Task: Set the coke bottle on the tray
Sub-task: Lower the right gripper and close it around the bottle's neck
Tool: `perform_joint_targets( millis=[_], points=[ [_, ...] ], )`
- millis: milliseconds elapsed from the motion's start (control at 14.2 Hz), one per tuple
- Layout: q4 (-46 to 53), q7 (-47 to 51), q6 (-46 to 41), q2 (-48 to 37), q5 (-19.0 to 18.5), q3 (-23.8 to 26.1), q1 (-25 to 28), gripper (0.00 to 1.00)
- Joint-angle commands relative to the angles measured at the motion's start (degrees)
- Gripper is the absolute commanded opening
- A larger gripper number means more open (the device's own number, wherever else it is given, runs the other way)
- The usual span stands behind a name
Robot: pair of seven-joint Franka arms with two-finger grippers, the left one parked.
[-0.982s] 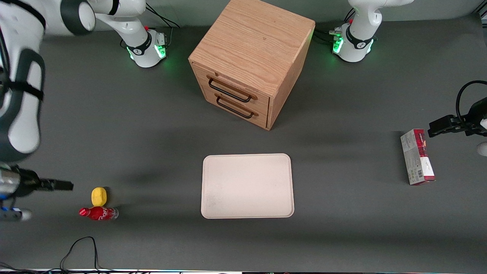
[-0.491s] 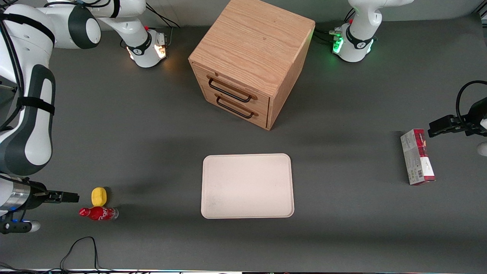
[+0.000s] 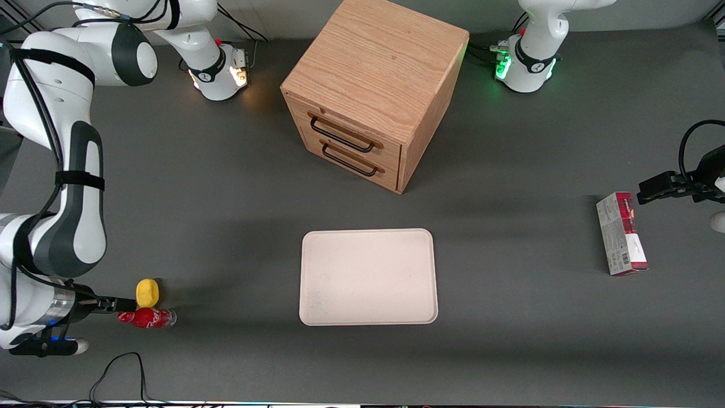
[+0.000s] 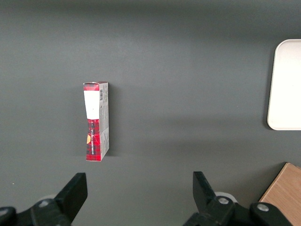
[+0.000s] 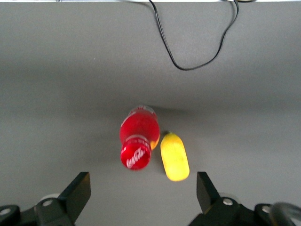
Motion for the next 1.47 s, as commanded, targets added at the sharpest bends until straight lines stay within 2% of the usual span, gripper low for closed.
perform_joint_targets(
  millis=[0,281,561,632,702,912,982,1404],
  points=[
    [1.9,-0.9,2.0,2.2,-0.2,0.2,0.1,0.99],
    [1.9,-0.8,4.8,3.6,-0.2,1.2,0.1,0.99],
    [1.9,-0.8,4.7,3.6,-0.2,1.2,0.1,0.93],
    [1.9,-0.8,4.7,3.6,-0.2,1.2,0.1,0.89],
    [1.9,-0.8,4.6,3.6,-0.2,1.3,0.1,0.76],
    [1.9,-0.8,4.0,3.5,-0.2,1.3,0.0,0.15],
    [1.9,-0.8,3.1,3.3,-0.1,1.3,-0.1,0.0],
    [2.0,0.1,-2.5,0.9,1.8,1.2,-0.3,0.0]
  ],
)
